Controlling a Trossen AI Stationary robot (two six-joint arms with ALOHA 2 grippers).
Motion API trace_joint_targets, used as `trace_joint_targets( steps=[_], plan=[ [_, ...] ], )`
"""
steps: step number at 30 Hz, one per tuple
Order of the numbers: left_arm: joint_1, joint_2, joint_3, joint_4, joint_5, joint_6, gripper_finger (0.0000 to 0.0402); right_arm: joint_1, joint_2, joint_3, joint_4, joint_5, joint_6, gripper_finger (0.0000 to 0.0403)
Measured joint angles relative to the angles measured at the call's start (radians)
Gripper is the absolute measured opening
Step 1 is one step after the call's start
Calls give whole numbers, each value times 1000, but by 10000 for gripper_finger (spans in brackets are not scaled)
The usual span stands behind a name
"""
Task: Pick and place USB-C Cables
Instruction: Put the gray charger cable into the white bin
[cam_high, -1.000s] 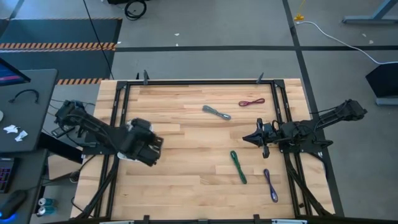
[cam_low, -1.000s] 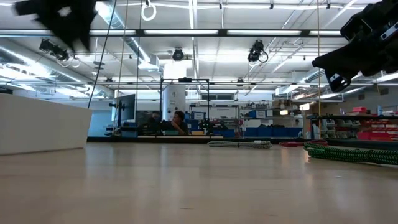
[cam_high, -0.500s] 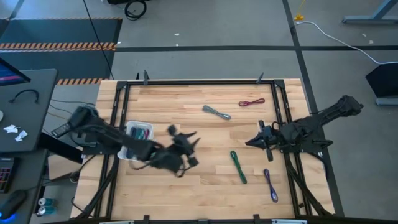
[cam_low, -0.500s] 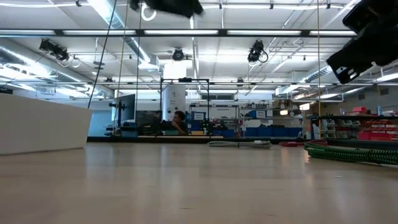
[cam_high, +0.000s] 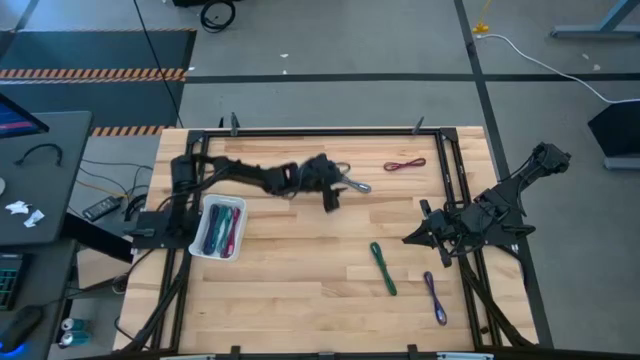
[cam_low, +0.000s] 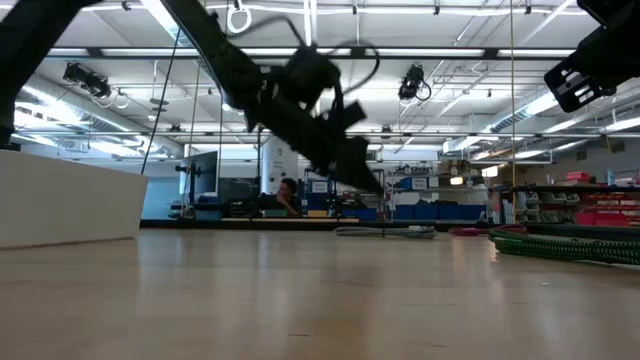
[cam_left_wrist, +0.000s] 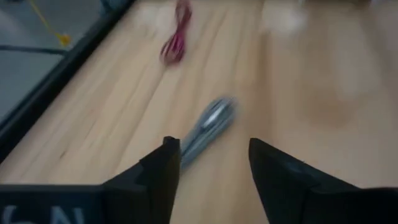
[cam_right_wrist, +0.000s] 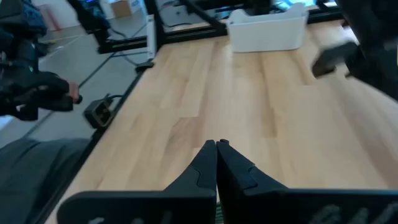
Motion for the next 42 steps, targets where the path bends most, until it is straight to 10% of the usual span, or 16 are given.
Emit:
trace_joint_targets(
  steps=[8,21,42],
  plan=[
    [144,108,74,-2,274,118,249,15,0,0,18,152,48,3],
    [90,88,157,-391,28,120,212,16,43,0,100,174,123,3],
    [253,60,271,-675,231,327,182,31,131,0,165,170,147,3]
  ],
)
